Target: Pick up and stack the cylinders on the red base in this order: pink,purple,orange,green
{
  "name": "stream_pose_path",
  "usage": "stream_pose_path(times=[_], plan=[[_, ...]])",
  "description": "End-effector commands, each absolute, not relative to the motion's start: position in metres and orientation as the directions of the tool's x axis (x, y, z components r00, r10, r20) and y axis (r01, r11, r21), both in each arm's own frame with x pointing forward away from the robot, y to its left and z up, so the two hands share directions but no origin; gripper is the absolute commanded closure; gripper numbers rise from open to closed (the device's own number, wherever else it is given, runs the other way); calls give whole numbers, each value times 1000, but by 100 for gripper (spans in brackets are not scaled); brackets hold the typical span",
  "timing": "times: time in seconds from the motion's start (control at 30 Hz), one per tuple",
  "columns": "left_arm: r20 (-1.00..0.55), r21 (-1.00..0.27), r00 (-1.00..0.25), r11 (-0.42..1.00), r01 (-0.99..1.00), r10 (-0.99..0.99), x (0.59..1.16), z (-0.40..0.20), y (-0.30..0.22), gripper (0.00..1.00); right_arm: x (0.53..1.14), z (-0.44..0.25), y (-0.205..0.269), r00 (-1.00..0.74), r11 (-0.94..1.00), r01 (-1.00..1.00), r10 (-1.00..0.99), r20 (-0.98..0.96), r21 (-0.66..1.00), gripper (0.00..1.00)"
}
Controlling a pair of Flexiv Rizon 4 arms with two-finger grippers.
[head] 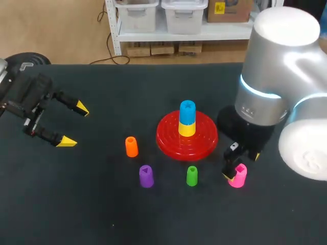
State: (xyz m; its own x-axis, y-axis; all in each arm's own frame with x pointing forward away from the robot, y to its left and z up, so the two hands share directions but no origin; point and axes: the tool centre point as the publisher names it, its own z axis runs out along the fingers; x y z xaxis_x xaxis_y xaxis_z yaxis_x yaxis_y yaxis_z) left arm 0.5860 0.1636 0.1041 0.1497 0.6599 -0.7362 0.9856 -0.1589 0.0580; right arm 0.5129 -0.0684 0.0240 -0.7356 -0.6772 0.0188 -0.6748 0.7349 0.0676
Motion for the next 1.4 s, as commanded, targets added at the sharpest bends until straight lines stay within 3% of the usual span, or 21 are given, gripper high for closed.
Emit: stream_pose_path(times=[0.03,1.37,1.4], plan=[[-737,60,152,-160,985,659,586,103,164,0,517,17,-66,-731,731,-677,-681,33,84,0],[-737,60,152,-160,985,659,586,103,164,0,506,6,-64,-777,779,-625,-627,60,45,0],[-737,60,152,-160,985,659,586,103,164,0,506,6,-64,-777,779,-625,-627,61,45,52]])
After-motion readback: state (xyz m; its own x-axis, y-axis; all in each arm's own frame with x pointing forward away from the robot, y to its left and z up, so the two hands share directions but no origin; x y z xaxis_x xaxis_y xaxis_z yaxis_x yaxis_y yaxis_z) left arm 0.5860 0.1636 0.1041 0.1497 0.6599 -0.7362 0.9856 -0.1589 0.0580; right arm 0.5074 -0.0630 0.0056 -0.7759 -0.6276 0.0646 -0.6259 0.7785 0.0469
